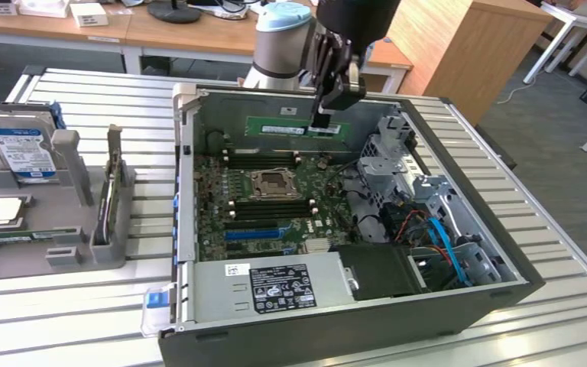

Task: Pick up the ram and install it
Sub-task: 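Pick up the ram and move it above insertion slot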

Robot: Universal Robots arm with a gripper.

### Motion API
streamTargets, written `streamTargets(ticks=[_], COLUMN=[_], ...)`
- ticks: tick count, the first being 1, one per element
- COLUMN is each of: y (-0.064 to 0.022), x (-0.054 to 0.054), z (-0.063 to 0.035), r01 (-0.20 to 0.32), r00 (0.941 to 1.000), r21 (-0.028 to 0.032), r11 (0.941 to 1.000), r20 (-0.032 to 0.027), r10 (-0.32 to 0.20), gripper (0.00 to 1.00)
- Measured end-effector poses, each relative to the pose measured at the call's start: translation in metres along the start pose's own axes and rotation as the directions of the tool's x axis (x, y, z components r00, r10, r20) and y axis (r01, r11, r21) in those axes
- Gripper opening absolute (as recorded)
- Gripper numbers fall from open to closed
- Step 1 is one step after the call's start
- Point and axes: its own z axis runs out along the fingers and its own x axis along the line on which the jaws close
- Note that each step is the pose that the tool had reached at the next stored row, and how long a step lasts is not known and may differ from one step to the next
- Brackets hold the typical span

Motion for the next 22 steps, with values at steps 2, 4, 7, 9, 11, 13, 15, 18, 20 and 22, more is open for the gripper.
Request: streamTargets(ticks=[2, 4, 7, 9, 11, 13, 15, 18, 20, 22], y=[0.0003, 0.0007, 0.0007, 0.0007, 0.0006, 0.0004, 0.0002, -0.0001, -0.0002, -0.0003], x=[-0.007, -0.013, -0.013, -0.014, -0.013, -0.013, -0.013, -0.013, -0.013, -0.013], z=[0.0007, 0.0011, 0.0011, 0.0022, 0.0057, 0.0094, 0.0129, 0.0185, 0.0221, 0.0257], r01=[0.0, 0.0, 0.0, 0.0, 0.0, 0.0, 0.0, 0.0, 0.0, 0.0], r00=[1.0, 1.0, 1.0, 1.0, 1.0, 1.0, 1.0, 1.0, 1.0, 1.0], r21=[-0.0001, 0.0, -0.0001, 0.0, -0.0002, -0.0001, -0.0001, -0.0001, -0.0001, -0.0001], r11=[1.0, 1.0, 1.0, 1.0, 1.0, 1.0, 1.0, 1.0, 1.0, 1.0], r20=[0.0011, 0.0018, 0.0018, 0.0019, 0.0017, 0.0017, 0.0018, 0.0018, 0.0017, 0.0018], r10=[0.0, 0.0, 0.0, 0.0, 0.0, 0.0, 0.0, 0.0, 0.0, 0.0], gripper=[0.12, 0.12, 0.12, 0.12, 0.12, 0.12, 0.12, 0.12, 0.12, 0.12])
